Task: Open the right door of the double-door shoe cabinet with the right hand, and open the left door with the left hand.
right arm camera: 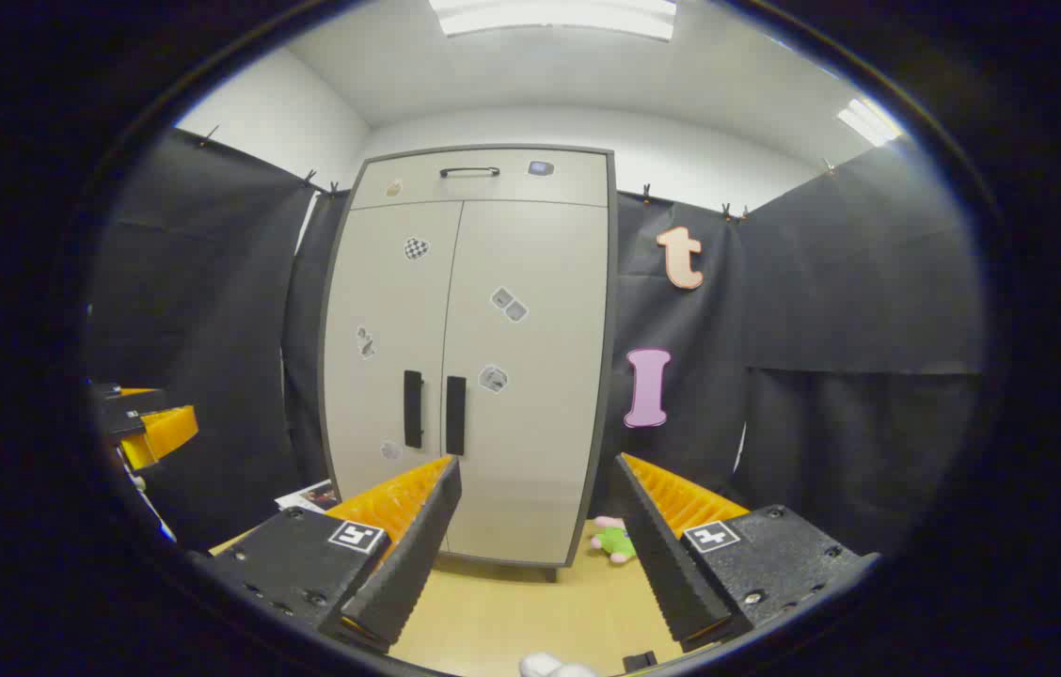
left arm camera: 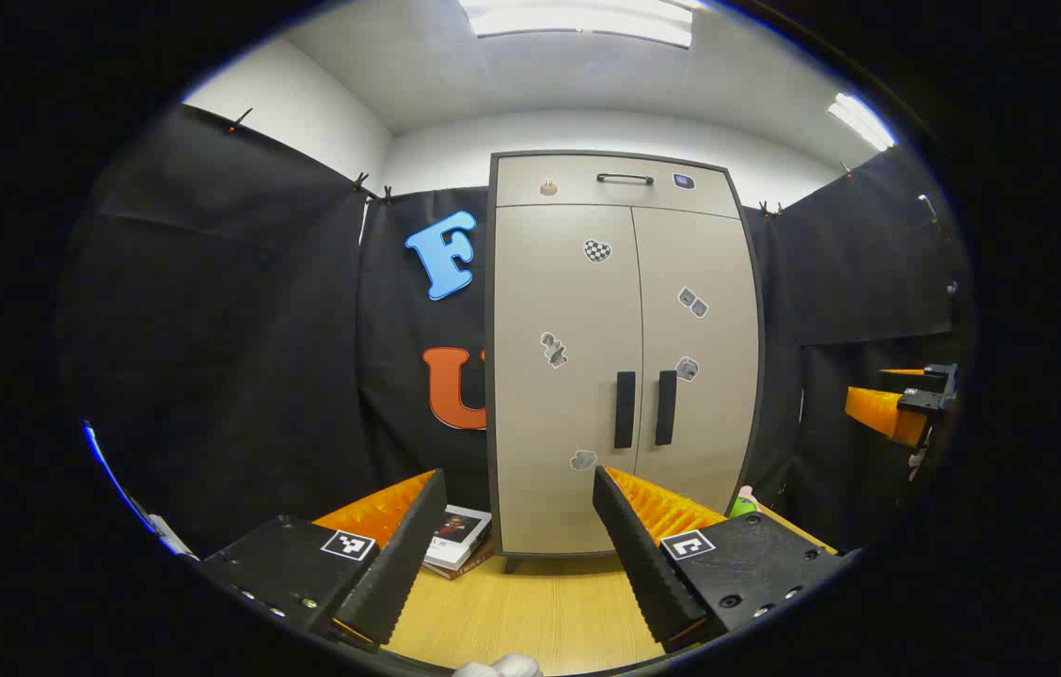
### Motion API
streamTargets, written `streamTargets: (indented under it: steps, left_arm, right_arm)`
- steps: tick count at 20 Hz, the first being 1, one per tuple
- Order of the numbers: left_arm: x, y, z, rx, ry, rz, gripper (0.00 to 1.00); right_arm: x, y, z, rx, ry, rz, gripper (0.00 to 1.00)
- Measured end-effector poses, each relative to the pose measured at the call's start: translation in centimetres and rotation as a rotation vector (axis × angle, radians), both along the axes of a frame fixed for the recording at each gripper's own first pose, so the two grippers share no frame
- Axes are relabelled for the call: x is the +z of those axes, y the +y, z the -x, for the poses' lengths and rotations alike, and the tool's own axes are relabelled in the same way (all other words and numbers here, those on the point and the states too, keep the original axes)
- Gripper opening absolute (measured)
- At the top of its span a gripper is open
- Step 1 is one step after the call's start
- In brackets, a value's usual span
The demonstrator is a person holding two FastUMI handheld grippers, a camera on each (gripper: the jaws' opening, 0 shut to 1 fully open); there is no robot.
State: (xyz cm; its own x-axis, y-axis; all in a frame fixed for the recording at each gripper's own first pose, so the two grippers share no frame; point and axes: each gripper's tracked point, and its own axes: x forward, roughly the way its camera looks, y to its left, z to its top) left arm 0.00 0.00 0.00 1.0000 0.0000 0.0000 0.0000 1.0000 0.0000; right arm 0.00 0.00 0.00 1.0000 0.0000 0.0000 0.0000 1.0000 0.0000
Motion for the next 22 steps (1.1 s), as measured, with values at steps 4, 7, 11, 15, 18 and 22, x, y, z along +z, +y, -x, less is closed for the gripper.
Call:
streamTargets:
  steps: [4, 7, 11, 15, 18, 22]
  left_arm:
    - [0.2, 0.3, -0.3, 0.01, -0.007, -0.017, 0.94]
    - [0.2, 0.5, -0.5, 0.009, -0.005, -0.015, 0.94]
    - [0.2, 0.9, -0.7, 0.015, -0.005, -0.015, 0.94]
    - [-0.2, 1.5, -0.7, 0.019, 0.001, -0.019, 0.94]
    - [-0.3, 2.2, -0.7, 0.021, 0.0, -0.023, 0.94]
    - [-0.9, 3.3, -0.7, 0.014, 0.013, -0.013, 0.94]
  right_arm:
    - [0.2, 0.2, -0.4, 0.002, -0.004, 0.003, 1.0]
    - [0.1, 0.2, -0.8, -0.003, -0.001, -0.001, 1.0]
    - [0.3, 0.4, -1.2, -0.008, 0.0, 0.01, 1.0]
    - [0.3, 0.8, -1.7, -0.016, 0.001, 0.013, 1.0]
    - [0.0, 1.4, -2.5, -0.021, 0.012, 0.018, 1.0]
    - [-0.4, 2.0, -3.9, -0.053, 0.015, 0.023, 1.0]
